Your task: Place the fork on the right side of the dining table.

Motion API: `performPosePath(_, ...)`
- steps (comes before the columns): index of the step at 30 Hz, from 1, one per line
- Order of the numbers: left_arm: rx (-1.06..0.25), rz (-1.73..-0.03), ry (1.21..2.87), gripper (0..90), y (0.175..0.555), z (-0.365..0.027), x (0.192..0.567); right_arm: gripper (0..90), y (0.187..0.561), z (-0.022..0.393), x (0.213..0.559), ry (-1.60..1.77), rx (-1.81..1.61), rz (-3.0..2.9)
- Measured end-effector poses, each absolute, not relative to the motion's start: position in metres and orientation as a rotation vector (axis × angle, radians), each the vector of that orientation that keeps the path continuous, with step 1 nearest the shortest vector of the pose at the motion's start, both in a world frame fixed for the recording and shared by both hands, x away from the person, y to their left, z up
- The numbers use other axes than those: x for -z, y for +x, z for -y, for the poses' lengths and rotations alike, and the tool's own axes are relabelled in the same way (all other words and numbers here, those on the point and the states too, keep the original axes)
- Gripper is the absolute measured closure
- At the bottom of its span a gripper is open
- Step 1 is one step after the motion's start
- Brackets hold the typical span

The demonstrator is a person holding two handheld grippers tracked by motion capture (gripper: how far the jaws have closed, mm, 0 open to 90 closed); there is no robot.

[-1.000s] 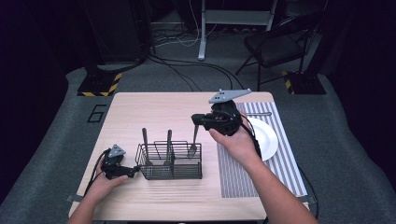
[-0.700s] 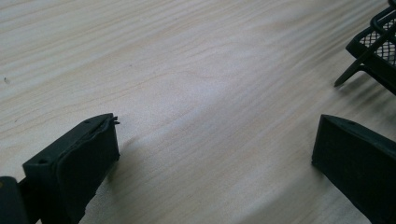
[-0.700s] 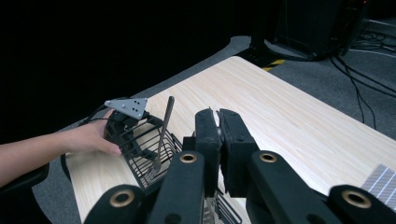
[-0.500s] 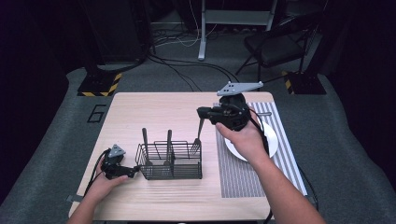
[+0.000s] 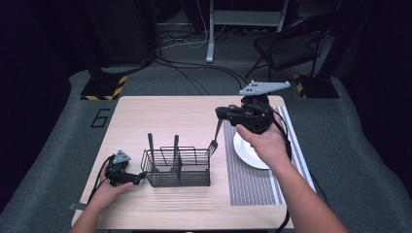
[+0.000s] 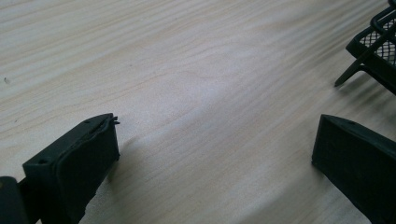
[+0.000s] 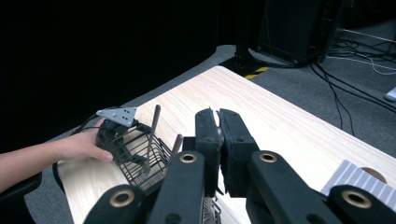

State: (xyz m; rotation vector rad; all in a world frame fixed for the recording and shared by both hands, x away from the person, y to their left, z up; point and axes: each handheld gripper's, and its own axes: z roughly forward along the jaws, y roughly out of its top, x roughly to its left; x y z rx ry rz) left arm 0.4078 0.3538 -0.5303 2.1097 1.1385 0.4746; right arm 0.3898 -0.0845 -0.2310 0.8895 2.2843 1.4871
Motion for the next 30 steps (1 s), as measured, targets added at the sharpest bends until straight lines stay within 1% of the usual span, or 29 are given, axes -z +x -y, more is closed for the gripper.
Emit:
performPosePath(10, -0.473, -1.139, 2.109, 0.3, 0.408, -0.354, 0.530, 86.7, 0.388, 0.096, 0.237, 0.904, -1.449, -2.267)
performPosePath(23, -0.473, -1.139, 2.109, 0.3, 0.408, -0.354, 0.530, 86.7, 0.389, 0.105, 0.255, 0.947, -1.451, -2.262)
performPosePath(30, -0.472, -1.139, 2.108, 0.2, 0.408, -0.354, 0.530, 86.7, 0.387, 0.114, 0.272, 0.996, -1.434, -2.255)
